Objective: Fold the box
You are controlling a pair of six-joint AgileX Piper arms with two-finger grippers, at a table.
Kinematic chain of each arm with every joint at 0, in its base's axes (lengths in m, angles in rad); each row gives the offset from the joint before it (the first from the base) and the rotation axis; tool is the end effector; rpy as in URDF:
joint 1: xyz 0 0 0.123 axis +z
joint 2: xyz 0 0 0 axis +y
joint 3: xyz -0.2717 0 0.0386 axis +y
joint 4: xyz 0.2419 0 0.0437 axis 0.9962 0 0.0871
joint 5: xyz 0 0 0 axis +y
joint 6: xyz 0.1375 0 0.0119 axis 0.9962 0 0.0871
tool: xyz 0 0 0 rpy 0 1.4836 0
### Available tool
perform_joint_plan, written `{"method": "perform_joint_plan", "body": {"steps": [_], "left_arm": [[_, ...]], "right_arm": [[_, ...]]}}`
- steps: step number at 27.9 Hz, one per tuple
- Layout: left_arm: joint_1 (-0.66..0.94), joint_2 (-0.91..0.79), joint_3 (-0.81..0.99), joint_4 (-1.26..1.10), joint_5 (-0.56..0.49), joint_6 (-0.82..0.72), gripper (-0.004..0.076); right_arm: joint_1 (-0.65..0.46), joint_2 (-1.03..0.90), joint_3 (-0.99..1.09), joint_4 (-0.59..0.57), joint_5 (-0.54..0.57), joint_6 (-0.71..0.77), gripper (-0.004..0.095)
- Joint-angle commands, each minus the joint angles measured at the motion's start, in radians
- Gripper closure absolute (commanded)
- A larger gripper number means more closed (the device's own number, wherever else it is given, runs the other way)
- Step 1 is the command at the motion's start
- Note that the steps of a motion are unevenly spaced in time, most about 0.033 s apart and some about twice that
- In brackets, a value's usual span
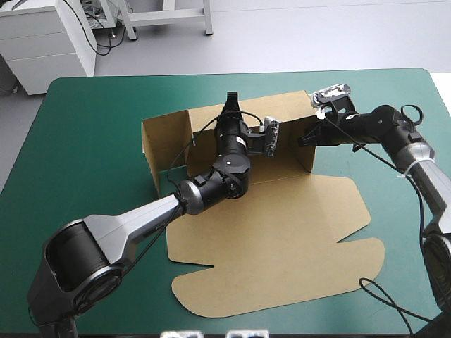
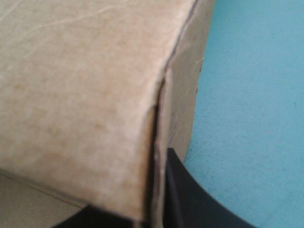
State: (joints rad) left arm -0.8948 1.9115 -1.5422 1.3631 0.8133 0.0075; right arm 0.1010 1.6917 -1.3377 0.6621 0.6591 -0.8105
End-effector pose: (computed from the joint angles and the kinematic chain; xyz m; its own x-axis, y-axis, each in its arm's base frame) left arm 0.3605 -0.2925 0.2734 0.0657 0.9952 0.0732 0.3308 -0.0909 0.9393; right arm 0.3934 0.0922 0.2521 -0.6107 -0.2997 -0.7329 -0.5236 0.8472 0.0898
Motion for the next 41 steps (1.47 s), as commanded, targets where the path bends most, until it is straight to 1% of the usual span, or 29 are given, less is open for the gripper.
{"method": "perform_joint_plan", "body": {"steps": [1, 3, 5, 6, 8, 10, 13, 18, 22, 27, 30, 33, 34, 35, 37, 38, 41], "left_arm": [[-0.019, -0.040, -0.017, 0.024, -0.075, 0.001, 0.0701], [-0.019, -0.040, -0.017, 0.042, -0.080, 0.001, 0.0626], [-0.018, -0.040, -0.017, 0.104, -0.100, 0.001, 0.0521], [-0.018, -0.040, -0.017, 0.146, -0.120, 0.001, 0.0453], [-0.018, -0.040, -0.017, 0.173, -0.136, -0.008, 0.0405], [-0.020, -0.040, -0.017, 0.190, -0.122, -0.058, 0.0393], [-0.031, -0.040, -0.017, 0.195, -0.050, -0.101, 0.0393], [-0.079, -0.044, -0.017, 0.193, 0.024, -0.172, 0.0394], [-0.130, -0.064, -0.017, 0.188, 0.042, -0.202, 0.0394], [-0.196, -0.097, -0.017, 0.186, 0.078, -0.283, 0.0394], [-0.235, -0.115, -0.017, 0.184, 0.129, -0.307, 0.0409], [-0.260, -0.118, -0.017, 0.184, 0.196, -0.314, 0.0454], [-0.264, -0.118, -0.017, 0.184, 0.216, -0.314, 0.0488], [-0.265, -0.120, -0.017, 0.184, 0.228, -0.314, 0.0544], [-0.265, -0.127, -0.017, 0.184, 0.235, -0.314, 0.0694], [-0.265, -0.138, -0.017, 0.182, 0.223, -0.314, 0.0725], [-0.265, -0.181, -0.019, 0.180, 0.173, -0.355, 0.0717]], "right_arm": [[0.020, -0.031, -0.025, -0.033, 0.035, 0.060, 0.0905], [0.020, -0.031, -0.025, -0.079, 0.035, 0.099, 0.0905], [0.020, -0.031, -0.025, -0.084, 0.035, 0.102, 0.0906], [0.020, -0.031, -0.025, -0.084, 0.035, 0.106, 0.0905], [0.020, -0.031, -0.025, -0.084, 0.035, 0.117, 0.0905], [0.020, -0.031, -0.025, -0.089, 0.034, 0.141, 0.0905], [0.020, -0.031, -0.025, -0.093, 0.027, 0.155, 0.0905], [0.020, -0.031, -0.034, -0.151, 0.001, 0.234, 0.0905], [0.020, -0.029, -0.049, -0.164, -0.009, 0.271, 0.0905], [0.020, -0.028, -0.055, -0.166, -0.010, 0.274, 0.0905], [0.020, -0.028, -0.055, -0.174, -0.006, 0.293, 0.0905], [0.020, -0.028, -0.055, -0.197, -0.004, 0.318, 0.0905], [0.020, -0.028, -0.055, -0.204, -0.002, 0.326, 0.0905], [0.020, -0.028, -0.055, -0.214, 0.000, 0.332, 0.0905], [0.020, -0.030, -0.055, -0.226, 0.009, 0.352, 0.0905], [0.021, -0.030, -0.055, -0.228, 0.014, 0.355, 0.0905], [0.021, -0.032, -0.055, -0.233, 0.038, 0.360, 0.0905]]}}
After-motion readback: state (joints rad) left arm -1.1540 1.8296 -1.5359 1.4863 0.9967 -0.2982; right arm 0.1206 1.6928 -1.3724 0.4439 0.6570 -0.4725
